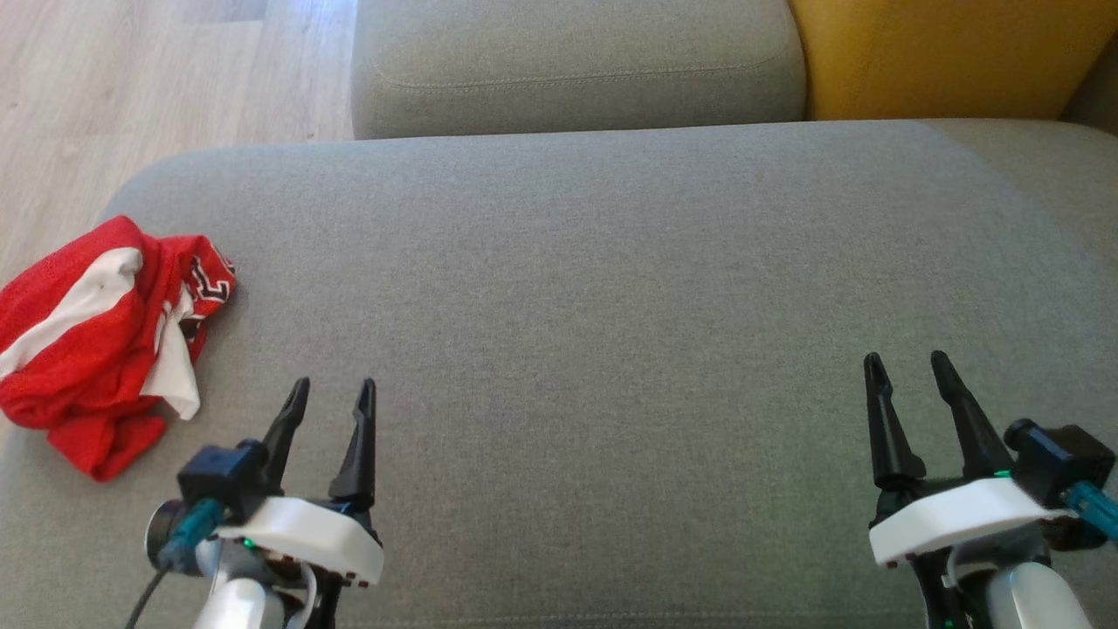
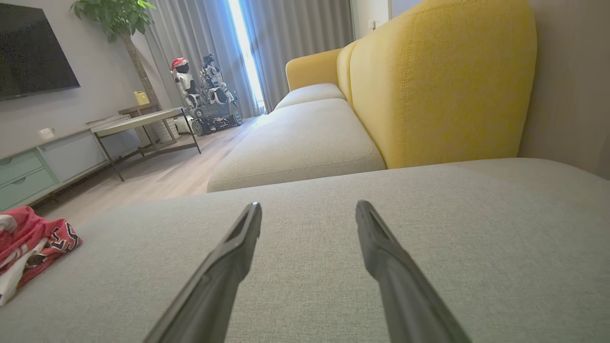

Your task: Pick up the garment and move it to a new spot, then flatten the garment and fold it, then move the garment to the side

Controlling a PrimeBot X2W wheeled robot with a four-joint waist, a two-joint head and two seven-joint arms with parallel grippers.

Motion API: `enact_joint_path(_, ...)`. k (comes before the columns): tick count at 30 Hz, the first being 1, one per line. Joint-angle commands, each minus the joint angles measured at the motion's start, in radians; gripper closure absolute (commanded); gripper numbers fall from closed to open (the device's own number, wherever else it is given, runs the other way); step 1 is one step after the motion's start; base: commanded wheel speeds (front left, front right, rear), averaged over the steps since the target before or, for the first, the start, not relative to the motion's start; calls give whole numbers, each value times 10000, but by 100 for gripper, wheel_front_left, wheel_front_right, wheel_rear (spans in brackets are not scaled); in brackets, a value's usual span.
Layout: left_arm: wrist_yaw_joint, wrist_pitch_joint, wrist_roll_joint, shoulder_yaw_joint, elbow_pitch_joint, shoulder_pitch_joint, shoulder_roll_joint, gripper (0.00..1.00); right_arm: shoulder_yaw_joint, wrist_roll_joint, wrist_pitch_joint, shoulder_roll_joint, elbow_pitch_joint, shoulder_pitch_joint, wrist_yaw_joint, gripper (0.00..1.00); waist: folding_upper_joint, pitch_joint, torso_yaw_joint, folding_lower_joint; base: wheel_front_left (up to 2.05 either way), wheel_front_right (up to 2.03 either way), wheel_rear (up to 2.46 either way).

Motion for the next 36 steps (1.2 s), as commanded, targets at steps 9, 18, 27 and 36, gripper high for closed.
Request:
enact_joint_path(9,172,-415,1191,114,-41,-542,58,0,268,-1127,6,9,-458,-59,-7,0,0,35,30,0,0,0,0)
enact_joint_path(18,231,-628,1684,233,87,-593,-80,0,181,-1560,62,96,-480,6,-7,0,0,62,37,0,0,0,0)
enact_joint_path(27,188,-628,1381,508,210,-606,-219,0,36,-1027,163,187,-460,65,-7,0,0,91,29,0,0,0,0)
enact_joint_path(36,168,-628,1426,584,245,-611,-286,0,-19,-1020,203,216,-454,80,-7,0,0,115,63,0,0,0,0)
